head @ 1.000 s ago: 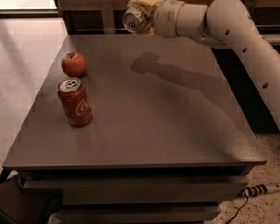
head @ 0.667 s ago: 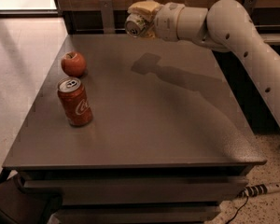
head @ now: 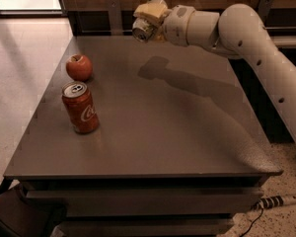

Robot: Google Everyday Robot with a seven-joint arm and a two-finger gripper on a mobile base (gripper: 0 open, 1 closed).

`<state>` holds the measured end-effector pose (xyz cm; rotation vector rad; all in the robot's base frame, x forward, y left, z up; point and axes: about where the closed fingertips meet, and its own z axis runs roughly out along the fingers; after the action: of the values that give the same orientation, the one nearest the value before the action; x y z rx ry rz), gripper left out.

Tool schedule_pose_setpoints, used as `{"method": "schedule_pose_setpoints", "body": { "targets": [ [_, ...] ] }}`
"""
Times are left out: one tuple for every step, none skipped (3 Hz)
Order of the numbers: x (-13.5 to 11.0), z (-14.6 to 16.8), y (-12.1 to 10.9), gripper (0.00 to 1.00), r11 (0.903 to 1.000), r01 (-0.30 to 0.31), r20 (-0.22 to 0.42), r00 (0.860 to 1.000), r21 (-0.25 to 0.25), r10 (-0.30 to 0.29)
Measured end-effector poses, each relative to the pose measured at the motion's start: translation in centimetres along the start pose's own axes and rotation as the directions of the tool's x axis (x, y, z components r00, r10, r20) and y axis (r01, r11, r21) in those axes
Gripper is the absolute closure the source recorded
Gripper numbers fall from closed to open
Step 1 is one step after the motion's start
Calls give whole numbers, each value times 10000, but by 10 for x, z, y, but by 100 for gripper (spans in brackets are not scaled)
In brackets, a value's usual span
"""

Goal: Place 7up can upright

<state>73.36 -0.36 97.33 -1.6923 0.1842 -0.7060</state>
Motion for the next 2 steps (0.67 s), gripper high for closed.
{"method": "schedule_pose_setpoints", "body": {
  "targets": [
    [-3,2,0,100,9998,182,4,9998,-65,-182],
    [-9,-1,1,100,9889,1444,-98,9894,-347,-1448]
  ]
}}
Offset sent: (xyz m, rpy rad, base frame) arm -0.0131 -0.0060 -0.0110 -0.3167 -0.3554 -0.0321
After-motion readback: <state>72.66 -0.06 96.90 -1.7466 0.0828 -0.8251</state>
